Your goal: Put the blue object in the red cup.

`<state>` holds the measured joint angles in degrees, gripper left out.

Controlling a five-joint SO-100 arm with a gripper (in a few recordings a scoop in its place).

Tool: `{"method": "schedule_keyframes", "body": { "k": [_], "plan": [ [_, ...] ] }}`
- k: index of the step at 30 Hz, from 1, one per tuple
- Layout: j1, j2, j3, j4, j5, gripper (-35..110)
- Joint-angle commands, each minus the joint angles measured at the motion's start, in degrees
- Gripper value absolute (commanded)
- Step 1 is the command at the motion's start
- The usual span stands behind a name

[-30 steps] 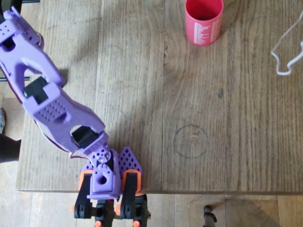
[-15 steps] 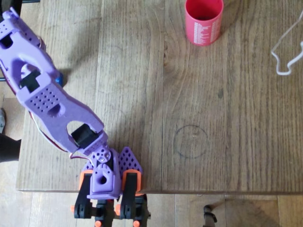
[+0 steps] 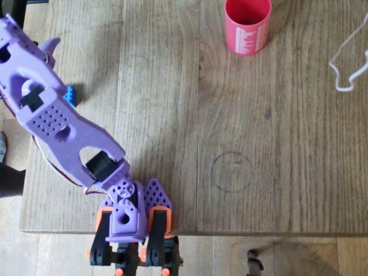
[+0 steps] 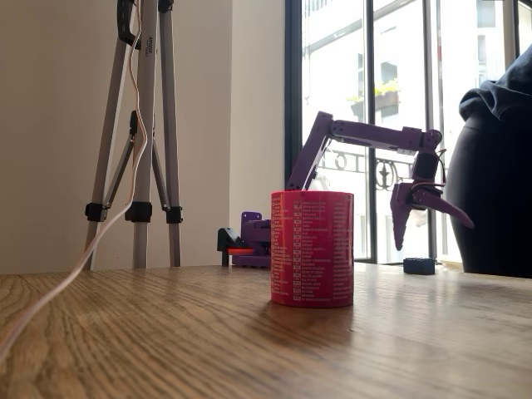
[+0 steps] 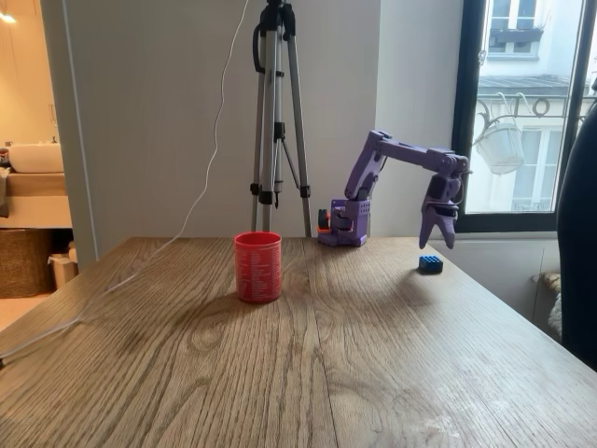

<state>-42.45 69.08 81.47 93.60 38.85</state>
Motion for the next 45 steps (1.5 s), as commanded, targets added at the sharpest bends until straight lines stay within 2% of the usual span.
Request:
{"method": "schedule_keyframes", "body": {
  "k": [1, 9, 12, 15, 17, 18, 28, 35, 40, 45],
  "plan": [
    [-1.2, -0.5, -3.0, 0.3, 0.6, 65],
    [-1.0, -3.6, -3.2, -1.5, -1.0, 64],
    [-0.9, -4.6, -3.3, -1.8, -1.7, 58],
    [-0.9, -5.5, -3.3, -2.5, -2.3, 40],
    [-0.7, -6.0, -3.2, -3.3, -3.3, 8],
    [-0.5, -6.2, -3.2, -3.3, -3.1, 1],
    [2.8, -4.7, -2.9, -4.4, -6.2, 1],
    [12.6, 8.0, -3.3, -9.4, -13.2, 1],
    [21.6, 17.8, -3.4, -16.1, -21.5, 1],
    [28.6, 26.4, -2.5, -27.0, -35.9, 1]
  ]
}}
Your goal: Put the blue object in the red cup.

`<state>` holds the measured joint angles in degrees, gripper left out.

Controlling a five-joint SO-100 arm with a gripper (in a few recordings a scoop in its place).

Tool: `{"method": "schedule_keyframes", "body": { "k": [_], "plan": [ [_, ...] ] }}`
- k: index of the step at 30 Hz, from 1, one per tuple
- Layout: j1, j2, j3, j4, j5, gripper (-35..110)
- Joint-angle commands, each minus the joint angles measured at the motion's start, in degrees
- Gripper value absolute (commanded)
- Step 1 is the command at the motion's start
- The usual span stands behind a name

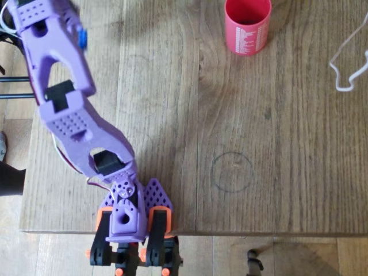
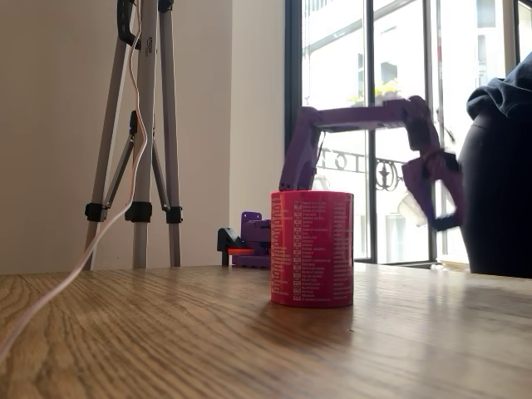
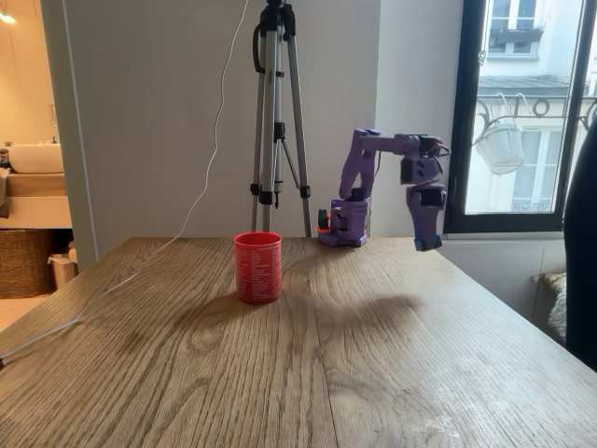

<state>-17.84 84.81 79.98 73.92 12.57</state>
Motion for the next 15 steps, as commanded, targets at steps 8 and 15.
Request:
{"method": "schedule_keyframes", "body": {
  "k": [8, 15],
  "plan": [
    [16.2, 12.9, 0.4, -17.5, -24.6, 1],
    [31.1, 10.2, 0.2, -23.7, -32.0, 1]
  ]
}}
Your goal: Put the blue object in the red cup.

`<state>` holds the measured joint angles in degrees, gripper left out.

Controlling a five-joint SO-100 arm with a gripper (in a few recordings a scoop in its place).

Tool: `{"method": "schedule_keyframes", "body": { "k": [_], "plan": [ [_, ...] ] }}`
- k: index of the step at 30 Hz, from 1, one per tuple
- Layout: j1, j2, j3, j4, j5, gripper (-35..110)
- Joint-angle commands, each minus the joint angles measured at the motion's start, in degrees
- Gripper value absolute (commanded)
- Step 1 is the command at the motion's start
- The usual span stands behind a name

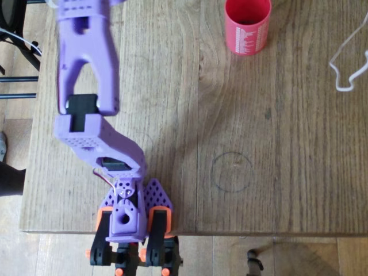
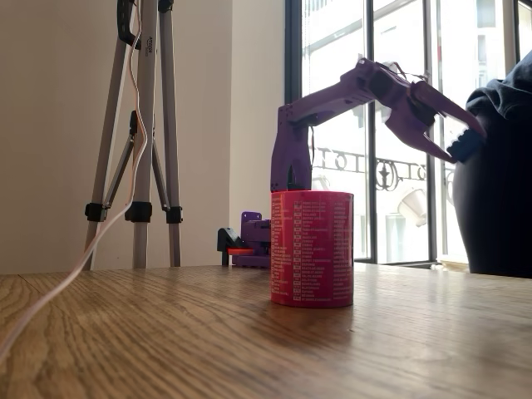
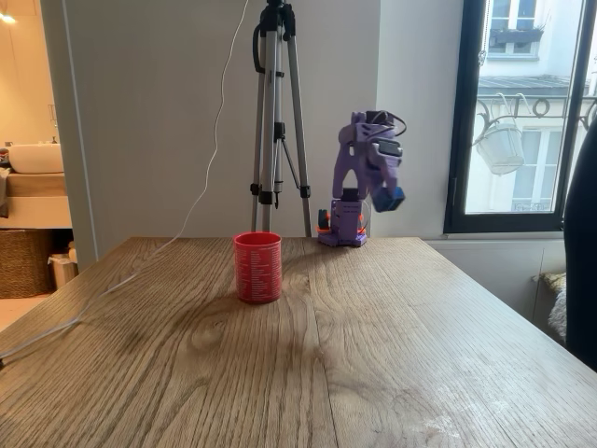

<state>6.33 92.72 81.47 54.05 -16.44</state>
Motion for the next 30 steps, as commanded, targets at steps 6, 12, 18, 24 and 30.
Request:
{"method": "schedule_keyframes", "body": {
  "k": [6, 12, 18, 24, 30],
  "plan": [
    [16.0, 1.4, -1.1, -7.1, -7.6, 1],
    [22.1, 1.5, 1.6, -7.0, -11.3, 1],
    [25.2, 2.1, 7.7, -6.8, -13.3, 1],
    [25.9, 3.2, 13.4, -6.2, -13.7, 1],
    [25.4, 3.2, 13.4, -9.5, -15.8, 1]
  ]
}}
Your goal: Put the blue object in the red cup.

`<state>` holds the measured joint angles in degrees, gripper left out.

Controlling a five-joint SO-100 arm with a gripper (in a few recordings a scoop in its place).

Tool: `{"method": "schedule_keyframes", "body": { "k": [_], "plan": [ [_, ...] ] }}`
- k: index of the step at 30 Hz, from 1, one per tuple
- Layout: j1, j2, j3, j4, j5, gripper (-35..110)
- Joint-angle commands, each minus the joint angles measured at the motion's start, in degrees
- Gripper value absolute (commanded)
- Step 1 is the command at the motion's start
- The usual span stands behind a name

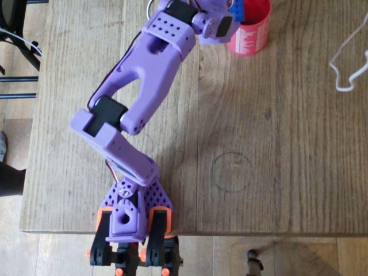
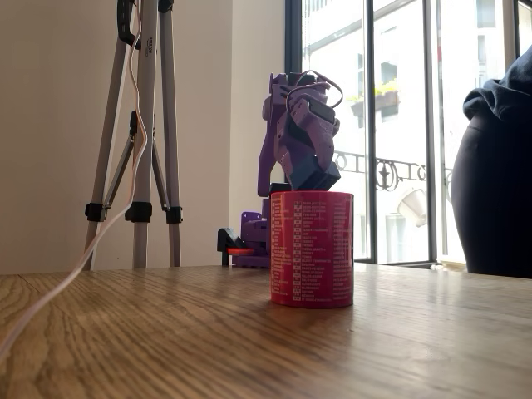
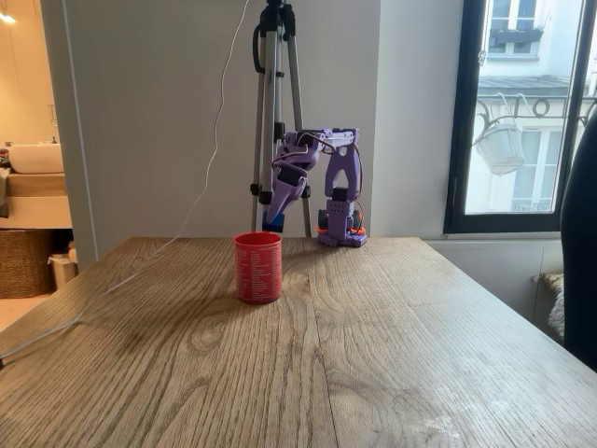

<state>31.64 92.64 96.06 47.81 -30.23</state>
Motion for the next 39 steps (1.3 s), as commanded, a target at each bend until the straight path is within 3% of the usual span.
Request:
{"method": "schedule_keyframes", "body": {
  "k": [1, 5, 20, 22, 24, 29, 37, 38, 39],
  "plan": [
    [0.1, 3.3, -1.2, -4.7, -2.6, 1],
    [0.4, 2.7, -3.0, -10.4, -4.0, 1],
    [2.0, -3.4, -7.6, -12.7, -4.3, 2],
    [2.3, -3.3, -7.6, -12.7, -4.2, 26],
    [2.6, -3.0, -7.7, -13.0, -4.0, 41],
    [2.8, -2.7, -8.2, -11.7, -3.8, 52],
    [2.8, -2.6, -8.6, -9.8, -3.8, 53],
    [2.8, -2.6, -8.6, -9.8, -3.8, 51],
    [2.8, -2.5, -8.6, -9.6, -4.0, 39]
  ]
}}
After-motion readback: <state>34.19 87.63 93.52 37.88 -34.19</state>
